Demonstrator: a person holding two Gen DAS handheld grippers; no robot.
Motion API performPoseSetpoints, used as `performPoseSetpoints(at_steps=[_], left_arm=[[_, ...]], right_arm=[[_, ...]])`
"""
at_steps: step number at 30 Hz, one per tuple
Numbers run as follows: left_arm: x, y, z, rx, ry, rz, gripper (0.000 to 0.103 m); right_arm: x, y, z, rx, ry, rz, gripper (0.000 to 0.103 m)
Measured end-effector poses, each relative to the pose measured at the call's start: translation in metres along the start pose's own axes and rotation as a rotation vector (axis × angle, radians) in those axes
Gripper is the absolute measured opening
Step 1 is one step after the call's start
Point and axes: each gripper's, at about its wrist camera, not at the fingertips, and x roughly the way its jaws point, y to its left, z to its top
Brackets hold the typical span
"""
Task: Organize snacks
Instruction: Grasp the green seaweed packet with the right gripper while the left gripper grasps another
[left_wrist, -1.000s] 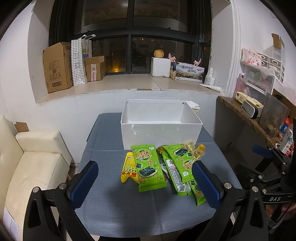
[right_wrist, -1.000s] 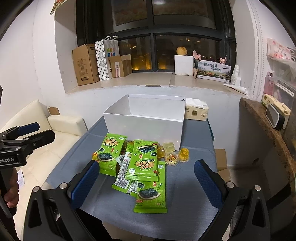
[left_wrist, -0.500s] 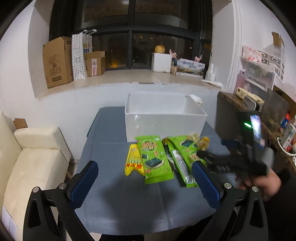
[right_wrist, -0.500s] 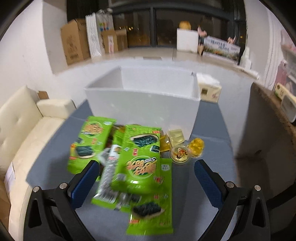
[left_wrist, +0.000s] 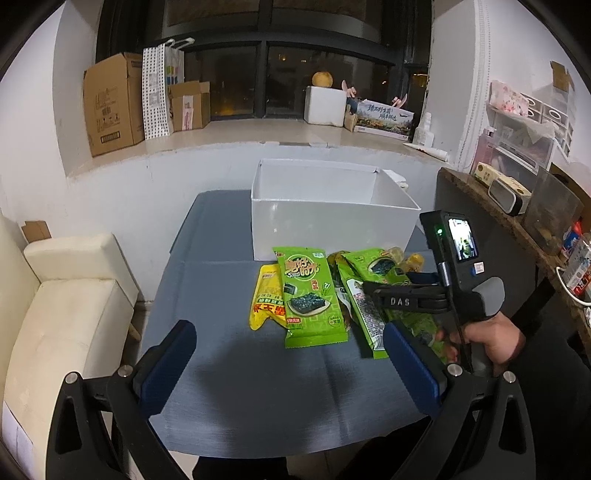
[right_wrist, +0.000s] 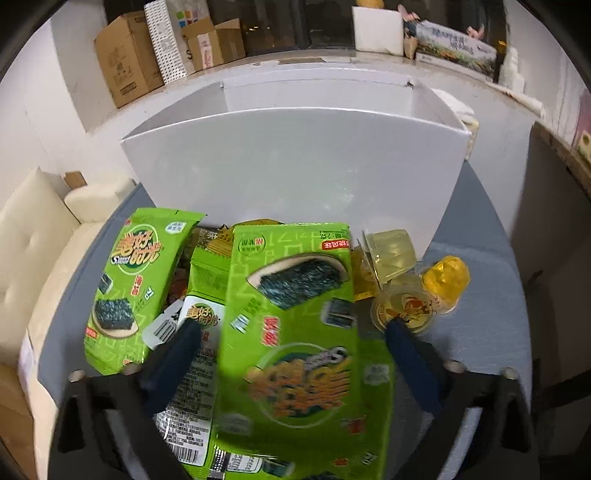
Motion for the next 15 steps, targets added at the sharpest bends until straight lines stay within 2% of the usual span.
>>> performPoseSetpoints(at_steps=[4,6,12,15], left_arm=[[0.011,-0.001,-0.001,-0.018,0.025,0.000,0.103],[0.019,-0.001,-0.001,-0.019,0.032,-0.001,0.103],[0.058,0.001,0.008,-0.058,0.065,-0.004,0.103],[0.087,0.001,0.016,-0.081,0.085,0.026,0.103]], right_arm=[[-0.004,-0.006,-0.002,0.012,0.025,0.047,0.072],[-0.010,-0.004,-0.005,-0.014,0.018,0.041,0.072],[-0.051,-0.010,-0.009,-0.003,-0.059,0.076,0.072],[-0.078,-0.014,-0.015,0.020,-0.097,0.104,0.072]])
